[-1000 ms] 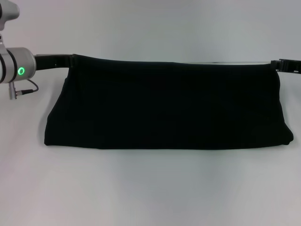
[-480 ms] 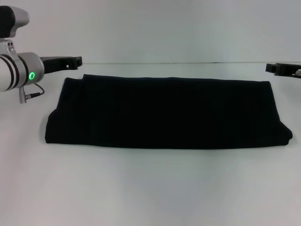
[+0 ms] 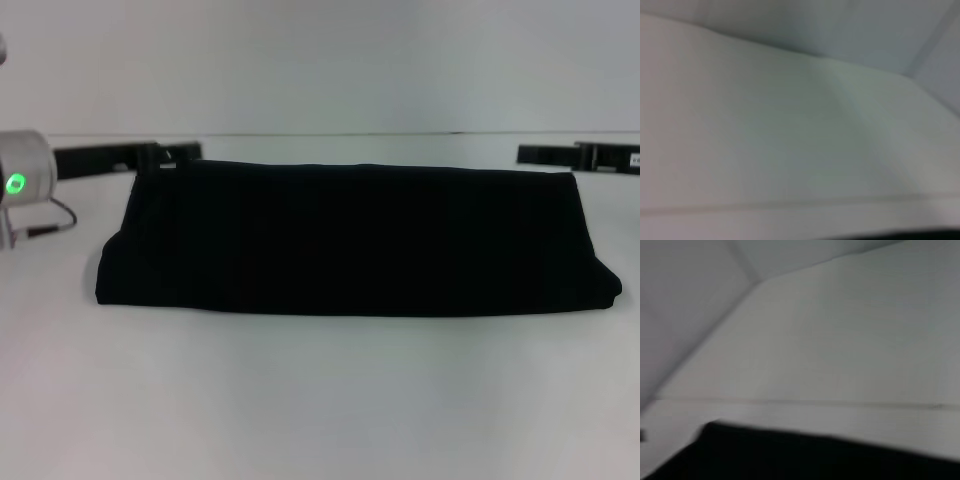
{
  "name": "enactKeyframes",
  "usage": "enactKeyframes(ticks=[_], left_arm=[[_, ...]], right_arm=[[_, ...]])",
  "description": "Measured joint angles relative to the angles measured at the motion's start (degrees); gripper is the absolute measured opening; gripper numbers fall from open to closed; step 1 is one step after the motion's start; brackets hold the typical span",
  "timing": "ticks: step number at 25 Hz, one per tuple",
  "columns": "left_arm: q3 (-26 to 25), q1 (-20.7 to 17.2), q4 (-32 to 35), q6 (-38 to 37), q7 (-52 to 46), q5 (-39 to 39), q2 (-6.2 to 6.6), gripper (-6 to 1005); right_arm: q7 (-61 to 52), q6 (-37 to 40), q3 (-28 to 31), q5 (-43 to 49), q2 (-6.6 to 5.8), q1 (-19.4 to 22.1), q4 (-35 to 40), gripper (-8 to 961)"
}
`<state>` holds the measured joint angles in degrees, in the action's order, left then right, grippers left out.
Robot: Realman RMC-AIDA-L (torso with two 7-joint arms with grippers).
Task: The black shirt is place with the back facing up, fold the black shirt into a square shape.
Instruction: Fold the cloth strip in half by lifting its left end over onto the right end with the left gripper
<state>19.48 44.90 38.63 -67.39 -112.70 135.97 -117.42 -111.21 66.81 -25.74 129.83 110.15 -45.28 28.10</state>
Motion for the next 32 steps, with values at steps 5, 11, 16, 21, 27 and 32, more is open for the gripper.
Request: enactKeyframes(ticks=[5, 11, 16, 21, 27, 32], left_arm=[[-0.5, -4.5, 5.3, -13.4, -5.3, 0.0, 0.31, 763], [-0.7, -9.6, 8.3, -18.5, -9.4, 0.0, 0.04, 909], [-1.0, -12.0, 8.5, -20.6, -13.7, 1.1, 0.36, 909], [-1.9, -11.9, 6.3, -20.3, -15.3, 1.0, 0.38, 910], [-1.4, -10.5, 3.4, -20.4, -16.0, 1.2, 0.71, 910], [-1.9, -10.3, 2.9, -20.4, -22.5, 2.7, 1.09, 910]], right_arm=[[-0.1, 12.3, 0.1, -1.0, -0.04, 2.4, 0.6, 690], [-1.2, 14.1, -0.2, -0.9, 0.01, 4.2, 0.6, 796], [-1.6, 12.9, 0.2, -1.0, -0.36, 4.5, 0.6, 796], [-1.6, 10.0, 0.1, -1.0, -0.33, 4.5, 0.6, 797], [-1.6, 8.5, 0.0, -1.0, 0.0, 4.1, 0.3, 796], [-1.6, 8.5, 0.4, -1.0, -0.13, 4.1, 0.5, 796]])
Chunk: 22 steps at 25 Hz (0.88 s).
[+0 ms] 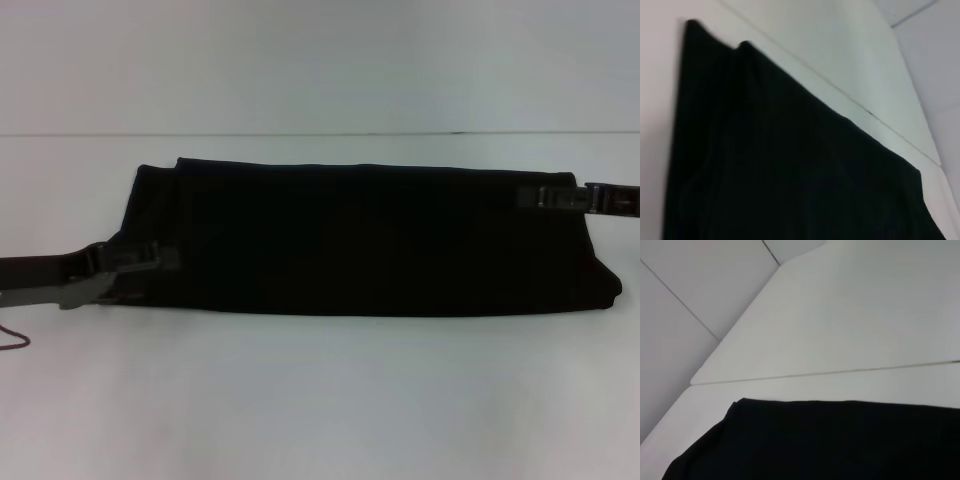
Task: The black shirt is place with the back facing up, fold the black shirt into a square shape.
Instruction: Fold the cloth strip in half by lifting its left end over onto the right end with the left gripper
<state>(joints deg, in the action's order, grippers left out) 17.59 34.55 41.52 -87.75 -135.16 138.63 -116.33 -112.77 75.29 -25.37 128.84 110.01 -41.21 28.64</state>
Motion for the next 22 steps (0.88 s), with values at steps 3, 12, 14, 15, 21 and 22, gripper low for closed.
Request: enactKeyframes(ticks=[3, 12, 14, 15, 21, 22], left_arm=[[-0.1, 0.0, -1.6, 2.1, -3.2, -0.1, -0.05, 910], [0.0, 0.2, -5.9, 7.0, -15.4, 0.3, 0.14, 909], [-0.1, 0.0, -5.9, 7.0, -19.3, 0.3, 0.14, 909], [-0.2, 0.0, -5.8, 6.8, -21.0, 0.3, 0.15, 909], [-0.6, 0.5, -5.8, 7.1, -24.9, 1.3, 0.45, 909], [-0.6, 0.8, -5.9, 7.4, -25.2, 1.7, 0.55, 909]], right_arm=[[0.0, -1.1, 0.2, 0.0, -0.01, 0.0, 0.1, 795], [-0.4, -3.2, 0.1, -0.1, -0.28, -0.1, 0.2, 792], [-0.6, -3.2, 0.2, -0.1, -0.52, 0.0, 0.2, 791], [-0.7, -3.2, 0.2, -0.1, -0.64, 0.0, 0.2, 791], [-1.7, -3.3, 0.2, -0.1, -1.24, 0.3, 0.8, 790], [-1.8, -3.3, 0.2, -0.1, -1.3, 0.3, 0.9, 790]])
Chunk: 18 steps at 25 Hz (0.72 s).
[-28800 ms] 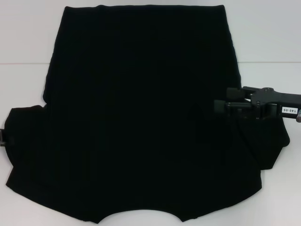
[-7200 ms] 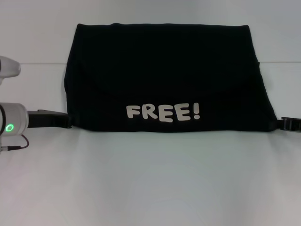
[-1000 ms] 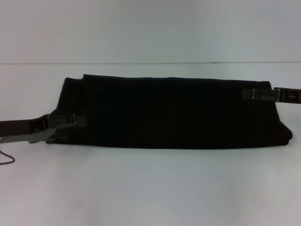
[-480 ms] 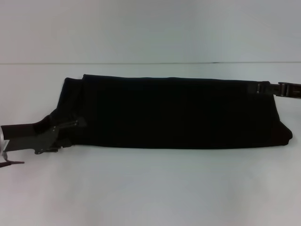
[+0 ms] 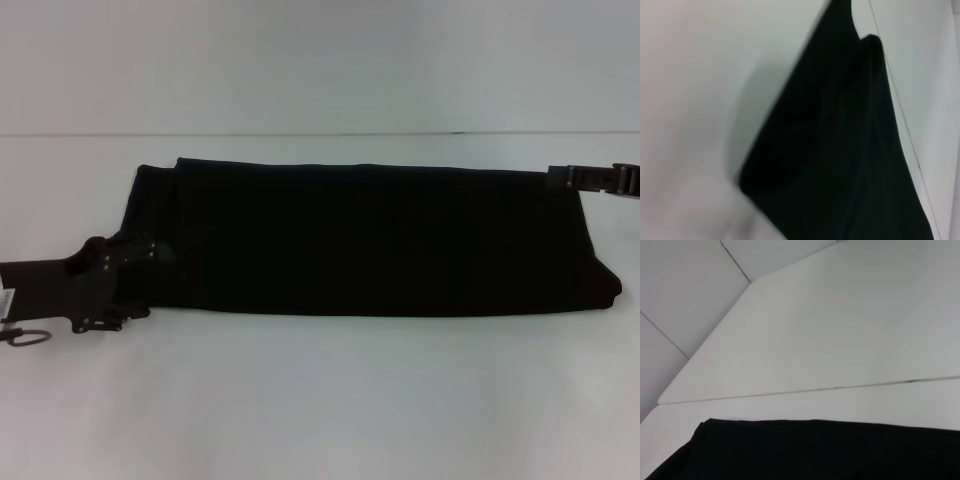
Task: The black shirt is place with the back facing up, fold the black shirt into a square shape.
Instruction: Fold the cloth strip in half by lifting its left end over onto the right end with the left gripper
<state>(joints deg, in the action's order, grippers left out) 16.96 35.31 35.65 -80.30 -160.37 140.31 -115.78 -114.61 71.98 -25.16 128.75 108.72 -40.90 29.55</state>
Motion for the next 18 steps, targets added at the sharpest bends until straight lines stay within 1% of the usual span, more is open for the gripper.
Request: enactKeyframes(ticks=[5, 18], left_arm=[[-0.1, 1.3, 0.0, 1.9, -2.2, 3.0, 0.62, 909], [-0.2, 1.7, -0.1, 5.1, -5.3, 5.6, 1.03, 910]], right_arm=[[-0.8, -0.1, 0.0, 0.0, -0.31, 0.0, 0.1, 791], [-1.7, -0.2, 0.0, 0.0, -0.44, 0.0, 0.1, 790]])
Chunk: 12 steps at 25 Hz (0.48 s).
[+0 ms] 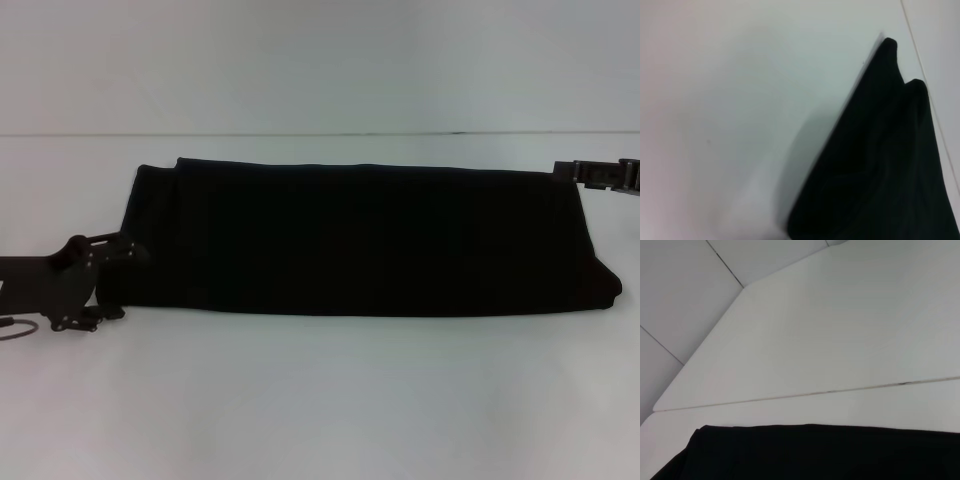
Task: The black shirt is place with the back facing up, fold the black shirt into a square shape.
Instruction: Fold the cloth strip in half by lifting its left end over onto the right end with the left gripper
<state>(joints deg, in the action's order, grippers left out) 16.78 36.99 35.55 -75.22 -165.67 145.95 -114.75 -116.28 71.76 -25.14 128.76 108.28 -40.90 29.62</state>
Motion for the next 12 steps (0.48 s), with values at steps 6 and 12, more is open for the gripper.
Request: enactKeyframes(ticks=[6, 12], left_arm=[[-0.1, 0.0, -0.2, 0.5, -0.1, 0.8, 0.0, 910], [-0.1, 0.1, -0.2, 1.6, -0.1, 1.0, -0.03, 910]], right_arm=[[-0.1, -0.5, 0.1, 0.0, 0.0, 0.0, 0.0, 790], [-0.3, -0.8, 0.1, 0.0, 0.0, -0.1, 0.0, 790]])
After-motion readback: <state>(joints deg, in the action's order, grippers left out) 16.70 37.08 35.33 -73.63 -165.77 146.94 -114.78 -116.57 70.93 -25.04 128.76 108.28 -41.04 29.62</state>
